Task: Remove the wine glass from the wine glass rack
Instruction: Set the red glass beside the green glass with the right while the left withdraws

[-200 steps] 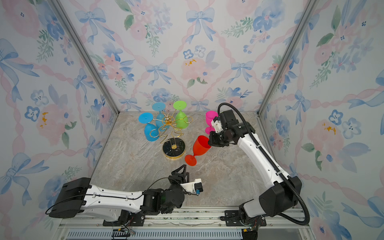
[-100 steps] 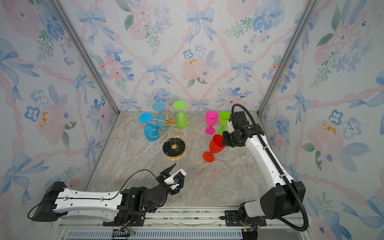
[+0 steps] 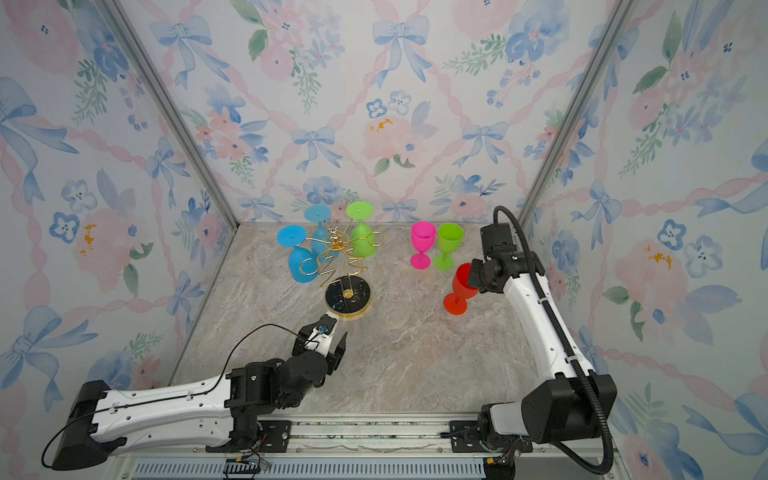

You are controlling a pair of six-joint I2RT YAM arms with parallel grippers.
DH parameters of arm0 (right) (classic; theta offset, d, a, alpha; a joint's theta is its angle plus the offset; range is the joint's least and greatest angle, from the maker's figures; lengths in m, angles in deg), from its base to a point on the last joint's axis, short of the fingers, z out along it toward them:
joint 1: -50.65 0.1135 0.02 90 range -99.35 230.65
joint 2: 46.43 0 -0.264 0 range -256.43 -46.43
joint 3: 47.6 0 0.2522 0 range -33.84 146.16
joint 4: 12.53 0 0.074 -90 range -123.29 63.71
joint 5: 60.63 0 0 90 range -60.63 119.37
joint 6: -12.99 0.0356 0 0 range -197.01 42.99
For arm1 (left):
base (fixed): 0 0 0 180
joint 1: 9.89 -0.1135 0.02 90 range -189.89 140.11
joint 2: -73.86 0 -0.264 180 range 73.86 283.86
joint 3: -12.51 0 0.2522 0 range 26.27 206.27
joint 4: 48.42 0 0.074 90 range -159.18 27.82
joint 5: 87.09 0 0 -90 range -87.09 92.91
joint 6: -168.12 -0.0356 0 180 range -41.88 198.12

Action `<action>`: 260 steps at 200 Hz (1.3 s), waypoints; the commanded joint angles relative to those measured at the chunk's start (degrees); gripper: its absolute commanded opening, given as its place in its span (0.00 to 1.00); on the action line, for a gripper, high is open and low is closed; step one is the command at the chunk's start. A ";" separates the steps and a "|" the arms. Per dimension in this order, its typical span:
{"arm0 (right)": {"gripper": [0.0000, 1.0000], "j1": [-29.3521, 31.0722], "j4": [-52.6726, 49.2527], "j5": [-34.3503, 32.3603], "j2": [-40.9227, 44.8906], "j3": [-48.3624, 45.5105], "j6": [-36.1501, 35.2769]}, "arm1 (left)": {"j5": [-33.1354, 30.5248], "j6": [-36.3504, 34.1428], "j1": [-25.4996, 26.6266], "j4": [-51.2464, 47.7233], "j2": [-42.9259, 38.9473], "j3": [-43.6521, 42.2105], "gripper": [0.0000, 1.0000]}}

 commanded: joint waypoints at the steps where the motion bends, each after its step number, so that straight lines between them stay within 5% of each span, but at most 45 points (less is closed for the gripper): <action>1: 0.00 -2.27 2.10 -5.18 0.97 -0.18 1.72 | 2.87 4.99 -3.97 -2.62 -1.15 -0.32 0.69; 49: 0.00 -5.88 3.49 -8.95 -3.01 2.84 1.33 | 6.38 6.37 -11.15 -3.00 -10.02 -2.83 0.70; 98: 0.00 -7.58 3.95 -8.17 -10.25 7.50 1.37 | 8.37 5.36 -16.52 -5.24 -9.59 -1.26 0.70; 170: 0.00 -7.63 4.05 -4.54 -20.14 16.67 1.35 | 17.29 3.34 -32.06 -7.06 -14.40 -1.61 0.70; 260: 0.00 -8.02 -0.05 -1.84 -33.73 33.38 0.22 | 15.41 3.84 -39.84 -6.93 -13.60 -1.94 0.70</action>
